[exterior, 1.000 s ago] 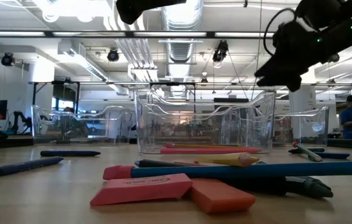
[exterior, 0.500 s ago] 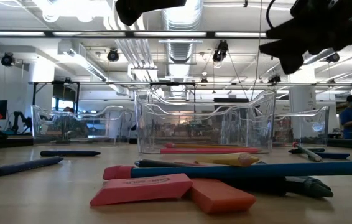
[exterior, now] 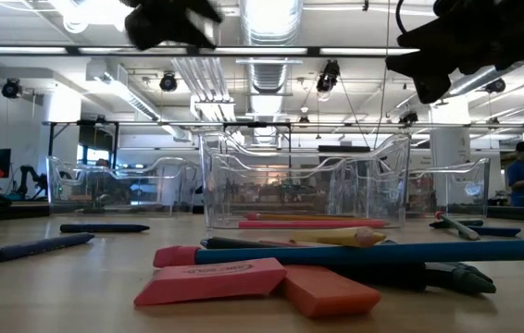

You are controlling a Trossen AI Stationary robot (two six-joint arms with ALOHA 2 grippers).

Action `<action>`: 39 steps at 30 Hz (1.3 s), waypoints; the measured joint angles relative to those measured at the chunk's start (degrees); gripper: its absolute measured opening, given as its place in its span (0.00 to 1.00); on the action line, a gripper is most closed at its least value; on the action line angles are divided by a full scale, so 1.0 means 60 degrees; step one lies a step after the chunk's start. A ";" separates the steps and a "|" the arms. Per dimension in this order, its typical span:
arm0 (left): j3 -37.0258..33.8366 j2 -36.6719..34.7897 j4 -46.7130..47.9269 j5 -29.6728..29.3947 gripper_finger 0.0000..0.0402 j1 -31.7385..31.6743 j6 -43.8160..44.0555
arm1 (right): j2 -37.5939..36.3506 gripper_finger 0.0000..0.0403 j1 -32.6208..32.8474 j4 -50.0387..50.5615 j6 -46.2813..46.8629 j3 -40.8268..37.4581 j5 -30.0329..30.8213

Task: Sort crayons/erasers/pens/pencils in bins
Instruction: Put the top blue crayon into the top middle transparent bin

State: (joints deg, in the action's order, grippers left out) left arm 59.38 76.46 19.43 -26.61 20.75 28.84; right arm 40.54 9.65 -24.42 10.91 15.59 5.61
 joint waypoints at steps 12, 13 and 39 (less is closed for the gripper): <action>-0.0761 0.0090 0.4633 0.1217 0.51 0.0349 0.3396 | 0.0010 0.45 -0.0004 -0.0071 -0.0166 0.0011 0.0076; -0.0961 0.0130 0.4551 0.1239 0.51 0.0373 0.3396 | 0.0009 0.45 -0.0004 -0.0090 -0.0160 0.0011 0.0076; -0.4522 0.0242 0.0878 0.1774 0.42 0.0134 0.2836 | 0.1106 0.45 -0.0004 -0.0839 0.0075 0.0018 0.0084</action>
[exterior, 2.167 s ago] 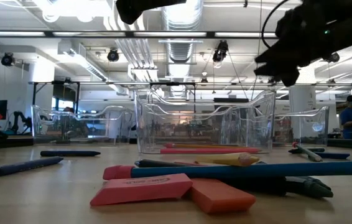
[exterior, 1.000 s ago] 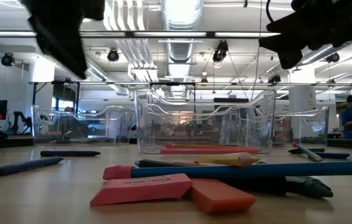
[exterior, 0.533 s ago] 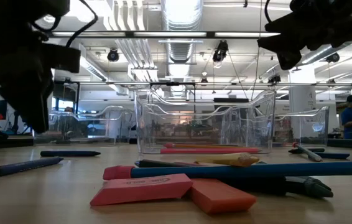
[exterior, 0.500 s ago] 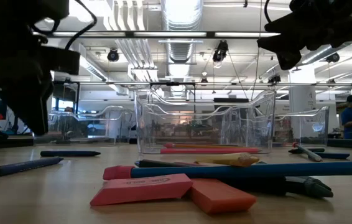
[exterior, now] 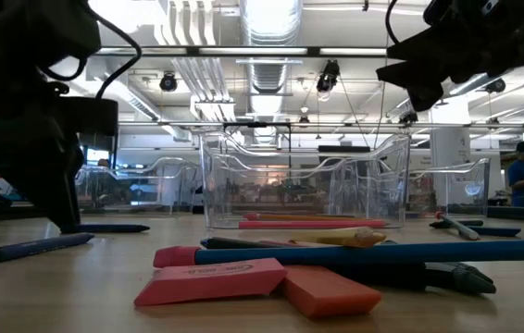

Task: Sort crayons/erasers/pens/pencils in bins
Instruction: Put the top blue crayon into the top middle transparent bin

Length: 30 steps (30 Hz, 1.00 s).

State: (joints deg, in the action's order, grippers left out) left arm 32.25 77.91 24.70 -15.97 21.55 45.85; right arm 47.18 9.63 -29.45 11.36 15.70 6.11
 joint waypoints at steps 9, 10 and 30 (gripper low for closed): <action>-0.0087 0.0707 -0.0442 -0.0051 0.42 -0.0017 -0.0461 | 0.0164 0.45 -0.0004 -0.0238 -0.0064 0.0000 0.0004; -0.0087 0.0817 -0.0449 -0.0031 0.42 -0.0017 -0.0464 | 0.0170 0.45 -0.0004 -0.0239 -0.0066 0.0000 0.0004; 0.0629 0.1448 -0.0375 0.0350 0.02 -0.0031 -0.0770 | 0.0164 0.45 -0.0004 -0.0226 -0.0125 0.0000 0.0000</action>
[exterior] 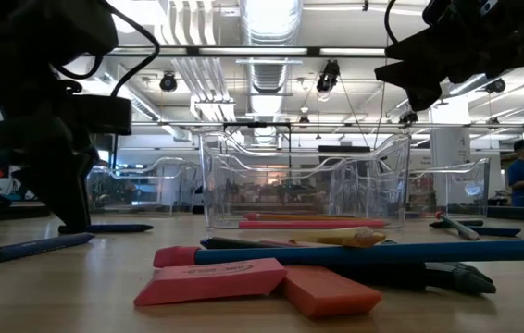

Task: Sort crayons/erasers/pens/pencils in bins
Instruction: Put the top blue crayon into the top middle transparent bin

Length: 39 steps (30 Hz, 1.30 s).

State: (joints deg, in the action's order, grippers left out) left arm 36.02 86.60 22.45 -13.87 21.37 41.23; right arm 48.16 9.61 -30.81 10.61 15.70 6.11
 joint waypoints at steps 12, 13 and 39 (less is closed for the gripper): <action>0.1098 -0.1146 0.1450 -0.0354 0.01 0.0000 -0.0480 | 0.0000 0.45 0.0000 -0.0006 -0.0022 0.0000 0.0001; 0.1163 -0.1287 0.1607 -0.0509 0.01 0.0000 -0.0528 | 0.0000 0.45 0.0000 -0.0007 -0.0025 0.0000 0.0000; 0.3343 -0.1257 -0.1387 0.0887 0.00 -0.6154 -0.7798 | -0.0004 0.45 0.0000 -0.0310 0.0293 0.0000 0.0004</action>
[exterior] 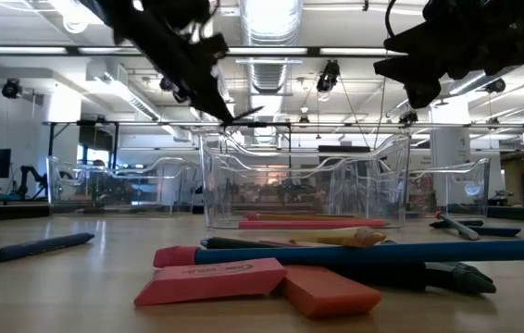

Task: Sort crayons/erasers/pens/pencils in bins
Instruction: Put the top blue crayon into the top middle transparent bin

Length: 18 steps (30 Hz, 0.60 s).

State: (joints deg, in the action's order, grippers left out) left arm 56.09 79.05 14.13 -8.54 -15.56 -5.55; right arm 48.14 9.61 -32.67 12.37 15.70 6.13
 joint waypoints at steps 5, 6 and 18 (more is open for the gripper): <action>0.0940 0.1302 -0.0008 0.0602 0.00 -0.1013 -0.0399 | 0.0000 0.45 0.0000 -0.0004 0.0038 0.0000 -0.0004; 0.1100 0.1546 0.0006 0.0715 0.00 -0.1157 -0.0434 | 0.0000 0.45 0.0000 -0.0004 0.0039 0.0000 -0.0004; 0.2069 0.3259 0.0034 0.1485 0.02 -0.1660 -0.0534 | 0.0004 0.45 0.0000 0.0100 0.0017 0.0000 -0.0004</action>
State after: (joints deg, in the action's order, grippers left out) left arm 68.50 98.61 14.33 0.37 -25.52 -8.75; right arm 48.16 9.61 -32.06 12.47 15.70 6.11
